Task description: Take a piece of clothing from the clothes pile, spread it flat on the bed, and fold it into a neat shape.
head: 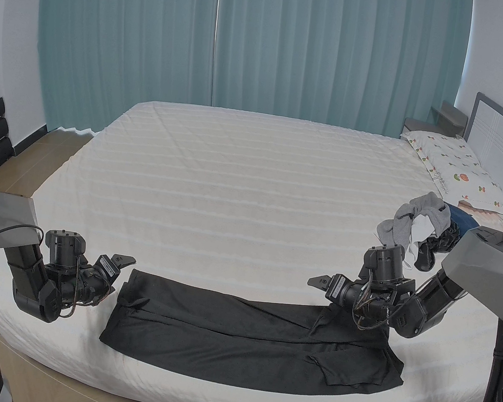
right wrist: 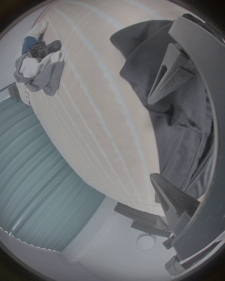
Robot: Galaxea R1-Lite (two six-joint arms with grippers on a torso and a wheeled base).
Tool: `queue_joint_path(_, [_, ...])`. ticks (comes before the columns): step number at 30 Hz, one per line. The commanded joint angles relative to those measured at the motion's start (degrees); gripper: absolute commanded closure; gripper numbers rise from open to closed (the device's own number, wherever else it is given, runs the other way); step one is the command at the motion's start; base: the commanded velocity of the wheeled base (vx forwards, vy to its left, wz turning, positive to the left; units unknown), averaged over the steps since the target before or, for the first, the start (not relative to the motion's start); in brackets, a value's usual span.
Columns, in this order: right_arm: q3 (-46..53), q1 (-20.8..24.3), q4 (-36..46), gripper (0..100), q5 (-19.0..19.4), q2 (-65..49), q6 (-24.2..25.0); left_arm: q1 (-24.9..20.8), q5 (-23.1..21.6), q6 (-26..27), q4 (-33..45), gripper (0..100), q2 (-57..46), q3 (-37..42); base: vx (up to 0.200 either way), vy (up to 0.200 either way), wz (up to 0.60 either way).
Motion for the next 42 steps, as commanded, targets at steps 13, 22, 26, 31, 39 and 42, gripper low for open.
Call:
queue_joint_path(13, [5.94,3.91,0.74,0,0.47,-1.27,-6.19,0.02,0.08,-0.03,-0.02,0,0.07,0.00,0.000,0.000,0.00])
queue_joint_path(22, [-2.59,5.84,2.85,0,2.41,5.41,-4.87,0.02,0.08,-0.03,-0.02,0,0.16,0.00,0.000,0.000,0.00])
queue_joint_path(26, [-4.78,5.84,2.15,0,2.67,6.82,-0.65,0.02,0.08,-0.03,-0.02,0,0.16,0.00,0.000,0.000,0.00])
queue_joint_path(31, [-4.17,4.70,0.65,0,1.97,3.92,2.95,-0.07,0.08,-0.03,-0.02,0,0.25,-0.09,0.000,0.000,0.00])
queue_joint_path(39, [1.90,-1.36,0.57,0,1.62,-5.93,2.95,-0.07,0.08,-0.03,-0.02,0,0.25,0.00,0.000,0.000,0.00])
queue_joint_path(42, [7.26,-3.56,0.57,0,0.39,-9.35,2.69,-0.07,0.08,-0.03,-0.02,0,0.25,0.00,0.000,0.000,0.00])
